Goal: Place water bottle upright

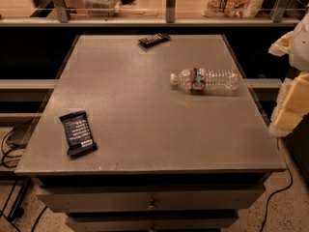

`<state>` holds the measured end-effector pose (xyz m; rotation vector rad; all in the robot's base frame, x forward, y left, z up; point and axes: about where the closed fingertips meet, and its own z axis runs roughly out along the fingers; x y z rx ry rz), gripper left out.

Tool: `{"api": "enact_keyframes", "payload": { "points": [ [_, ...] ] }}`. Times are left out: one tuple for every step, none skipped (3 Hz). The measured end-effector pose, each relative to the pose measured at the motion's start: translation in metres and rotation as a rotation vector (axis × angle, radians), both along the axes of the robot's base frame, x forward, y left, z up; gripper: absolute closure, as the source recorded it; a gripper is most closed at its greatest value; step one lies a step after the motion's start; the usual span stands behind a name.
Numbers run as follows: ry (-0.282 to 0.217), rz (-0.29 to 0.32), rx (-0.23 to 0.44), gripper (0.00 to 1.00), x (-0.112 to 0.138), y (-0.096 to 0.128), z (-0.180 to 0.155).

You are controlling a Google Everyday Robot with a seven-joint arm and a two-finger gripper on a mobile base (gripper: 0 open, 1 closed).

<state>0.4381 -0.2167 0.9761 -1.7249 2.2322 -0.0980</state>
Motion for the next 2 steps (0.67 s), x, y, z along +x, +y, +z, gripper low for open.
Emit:
{"api": "enact_keyframes", "payload": {
  "points": [
    [0.000,0.000,0.000,0.00,0.0000,0.0000,0.0001],
    [-0.021,0.024,-0.012,0.00,0.0023,-0.0018,0.0037]
  ]
}}
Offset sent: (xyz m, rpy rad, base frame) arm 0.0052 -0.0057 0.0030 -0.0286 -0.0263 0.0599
